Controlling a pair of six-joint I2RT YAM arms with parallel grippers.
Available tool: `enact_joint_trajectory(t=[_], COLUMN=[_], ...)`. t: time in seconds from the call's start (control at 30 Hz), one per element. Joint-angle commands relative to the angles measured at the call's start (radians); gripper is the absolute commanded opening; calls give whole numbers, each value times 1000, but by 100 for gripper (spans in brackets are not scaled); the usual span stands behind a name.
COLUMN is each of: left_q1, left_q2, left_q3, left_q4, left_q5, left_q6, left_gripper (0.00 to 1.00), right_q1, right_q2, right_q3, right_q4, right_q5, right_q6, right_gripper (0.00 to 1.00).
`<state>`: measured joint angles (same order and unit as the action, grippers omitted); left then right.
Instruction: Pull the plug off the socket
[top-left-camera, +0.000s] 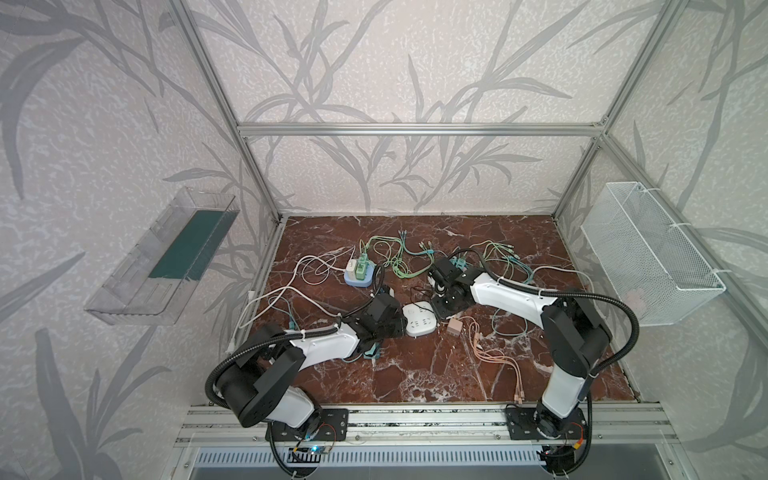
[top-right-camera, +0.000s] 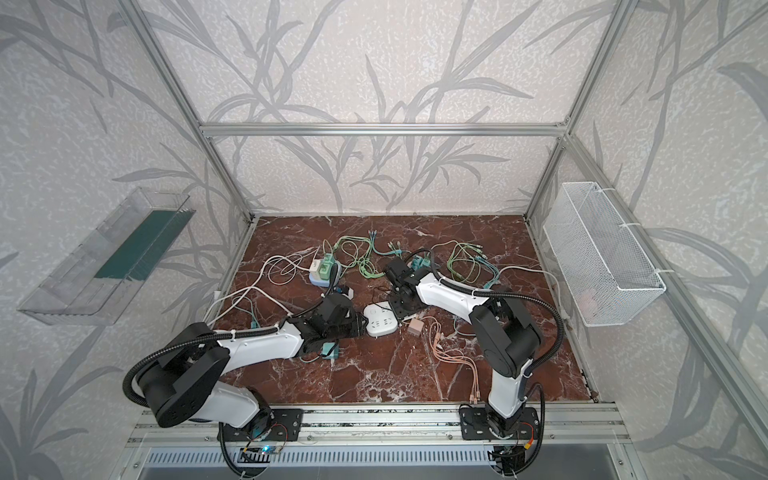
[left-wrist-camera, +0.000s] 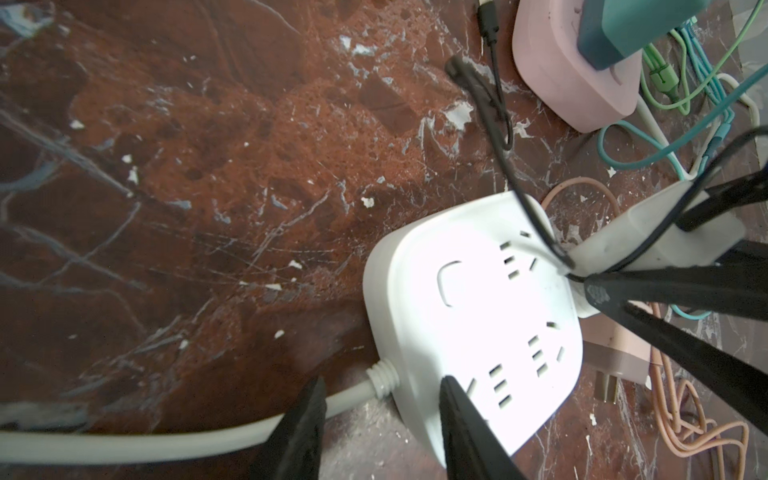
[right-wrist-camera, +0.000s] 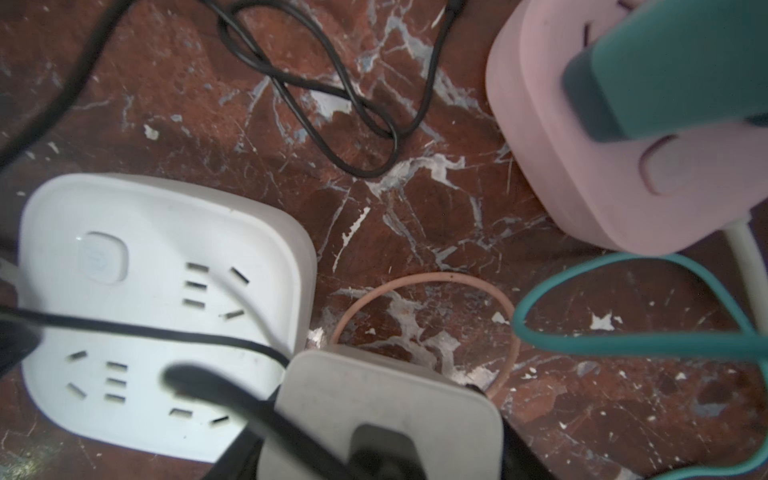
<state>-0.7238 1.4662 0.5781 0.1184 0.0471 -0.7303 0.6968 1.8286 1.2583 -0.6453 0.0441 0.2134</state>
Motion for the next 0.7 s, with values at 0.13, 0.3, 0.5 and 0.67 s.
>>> enact_joint_trajectory(t=[0.13, 0.3, 0.5, 0.67], left_q1=[-2, 2, 27, 83], left_q2=[-95, -197, -330, -353], left_q3=[-3, 11, 22, 74], left_q4=[-136, -213, -311, -411], left_q5=[-23, -118, -213, -219], left_q6=[18, 21, 33, 56], left_gripper=[49, 56, 64, 66], right_q1=[-6, -8, -16, -15], right_q2=[69, 77, 68, 25], right_q3=[47, 61, 83, 107], right_q4=[-97, -114, -133, -130], right_q5=[-53, -61, -72, -69], right_q6=[0, 16, 39, 64], right_gripper=[64, 68, 75, 78])
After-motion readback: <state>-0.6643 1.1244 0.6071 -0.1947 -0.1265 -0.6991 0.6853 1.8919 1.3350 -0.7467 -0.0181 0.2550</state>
